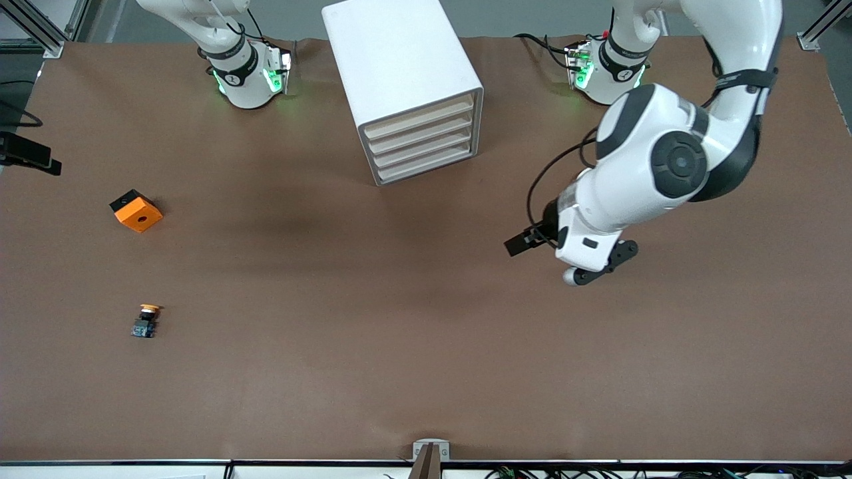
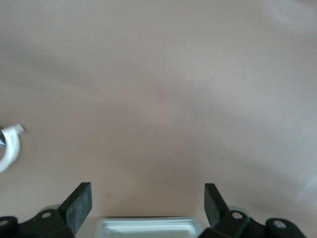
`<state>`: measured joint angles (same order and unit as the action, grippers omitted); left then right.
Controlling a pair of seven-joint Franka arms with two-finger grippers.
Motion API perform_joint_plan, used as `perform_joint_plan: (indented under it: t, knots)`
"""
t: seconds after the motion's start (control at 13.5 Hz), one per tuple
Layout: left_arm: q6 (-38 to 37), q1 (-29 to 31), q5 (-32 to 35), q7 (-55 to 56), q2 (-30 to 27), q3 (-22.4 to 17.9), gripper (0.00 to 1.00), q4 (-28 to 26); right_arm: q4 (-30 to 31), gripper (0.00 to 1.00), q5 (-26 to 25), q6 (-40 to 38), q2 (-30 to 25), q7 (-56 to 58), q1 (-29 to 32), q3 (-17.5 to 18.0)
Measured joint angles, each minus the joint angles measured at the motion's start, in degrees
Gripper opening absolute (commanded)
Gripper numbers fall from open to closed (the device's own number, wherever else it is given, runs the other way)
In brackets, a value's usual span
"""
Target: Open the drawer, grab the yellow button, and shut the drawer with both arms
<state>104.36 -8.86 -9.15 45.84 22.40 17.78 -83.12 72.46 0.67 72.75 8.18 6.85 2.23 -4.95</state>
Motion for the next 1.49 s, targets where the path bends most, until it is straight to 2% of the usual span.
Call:
perform_joint_plan:
  t: [0.22, 0.37, 0.67, 0.97, 1.19, 1.34, 1.41, 1.49]
  knots:
    - [-4.94, 6.71, 0.13, -17.30, -3.13, -0.14, 1.00, -1.44, 1.03, 1.00, 0.58, -0.57, -2.09, -0.01, -0.53, 0.13]
    - [-5.95, 11.94, 0.31, -24.88, -4.60, -0.21, 1.00, -1.76, 2.94, 1.00, 0.58, -0.54, -2.68, -0.01, -0.58, 0.10]
    - [-7.72, 20.26, 5.90, -34.39, -8.86, -0.13, 1.00, -4.45, 7.81, 1.00, 0.57, 1.63, -5.12, -0.01, -0.57, -0.06]
    - [-7.47, 27.07, 6.16, -43.90, -15.14, -0.10, 1.00, -10.47, 16.12, 1.00, 0.57, 7.36, -11.04, -0.02, -0.55, -0.23]
    - [-3.55, 28.07, 6.16, -44.35, -19.53, -0.09, 1.00, -15.75, 19.47, 1.00, 0.57, 8.79, -13.73, -0.08, -0.39, -0.37]
    - [-1.92, 27.50, 6.16, -44.37, -20.99, -0.26, 1.00, -16.85, 20.11, 1.00, 0.57, 9.22, -14.12, -0.11, -0.32, -0.48]
    - [-1.37, 25.61, 6.16, -44.37, -21.27, -1.64, 1.00, -16.82, 20.35, 1.00, 0.57, 9.63, -14.18, -0.15, -0.21, -0.52]
    - [-0.94, 21.49, 6.16, -44.37, -21.38, -5.29, 1.00, -16.72, 20.59, 1.00, 0.57, 9.98, -14.29, -0.15, -0.06, -0.55]
